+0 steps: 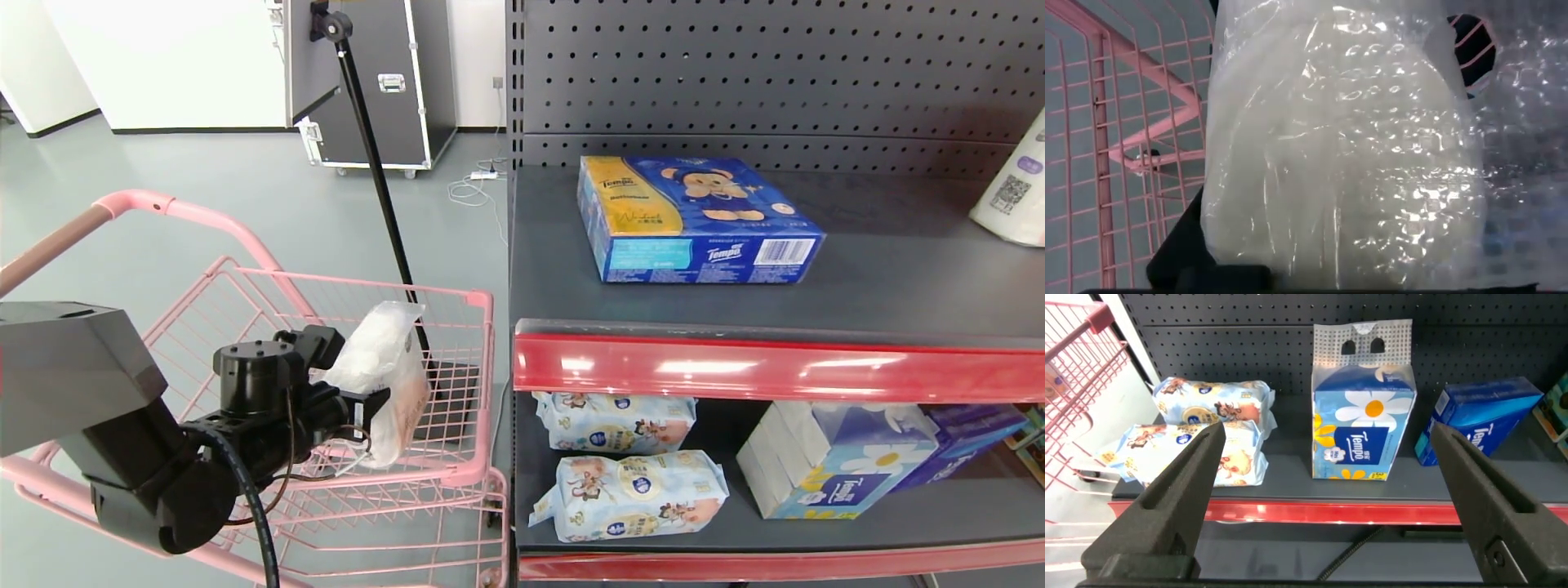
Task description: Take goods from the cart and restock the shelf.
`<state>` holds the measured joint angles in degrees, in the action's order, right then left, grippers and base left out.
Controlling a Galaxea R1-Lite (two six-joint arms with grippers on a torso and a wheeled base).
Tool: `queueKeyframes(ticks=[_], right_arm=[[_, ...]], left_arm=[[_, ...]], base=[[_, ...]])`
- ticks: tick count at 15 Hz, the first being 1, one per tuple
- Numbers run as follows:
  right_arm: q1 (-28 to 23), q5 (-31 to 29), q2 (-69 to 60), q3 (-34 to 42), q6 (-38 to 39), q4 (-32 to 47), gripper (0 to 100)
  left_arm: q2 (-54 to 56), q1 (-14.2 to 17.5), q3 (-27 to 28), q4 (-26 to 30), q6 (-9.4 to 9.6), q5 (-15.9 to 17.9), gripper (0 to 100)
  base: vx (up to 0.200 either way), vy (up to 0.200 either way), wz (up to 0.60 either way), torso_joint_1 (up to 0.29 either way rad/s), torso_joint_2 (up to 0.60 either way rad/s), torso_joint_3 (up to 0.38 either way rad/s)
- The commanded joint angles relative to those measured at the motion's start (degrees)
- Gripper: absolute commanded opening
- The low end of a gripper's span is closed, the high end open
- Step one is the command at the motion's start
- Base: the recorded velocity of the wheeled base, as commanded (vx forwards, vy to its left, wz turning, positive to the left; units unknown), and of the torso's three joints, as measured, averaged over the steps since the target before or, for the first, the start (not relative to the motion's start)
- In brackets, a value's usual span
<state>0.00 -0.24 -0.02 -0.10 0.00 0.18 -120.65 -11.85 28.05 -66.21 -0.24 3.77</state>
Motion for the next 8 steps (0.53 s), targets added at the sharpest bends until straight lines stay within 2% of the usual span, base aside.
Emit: queueKeyframes(ticks=[1, 5, 8], right_arm=[[0.0, 0.0, 0.0, 0.0, 0.0, 0.0, 100], [0.0, 0.0, 0.0, 0.0, 0.0, 0.0, 100], [0.0, 0.1, 0.0, 0.0, 0.0, 0.0, 100]], left_arm=[[0.0, 0.0, 0.2, -0.1, -0.02, 0.1, 0], [3.1, 0.0, -0.2, -0.3, -0.11, 0.2, 0], [8.9, 0.1, -0.5, -0.3, -1.16, 0.4, 0]], base=[[0.0, 0.0, 0.0, 0.0, 0.0, 0.0], [0.0, 0.0, 0.0, 0.0, 0.0, 0.0], [0.0, 0.0, 0.0, 0.0, 0.0, 0.0]])
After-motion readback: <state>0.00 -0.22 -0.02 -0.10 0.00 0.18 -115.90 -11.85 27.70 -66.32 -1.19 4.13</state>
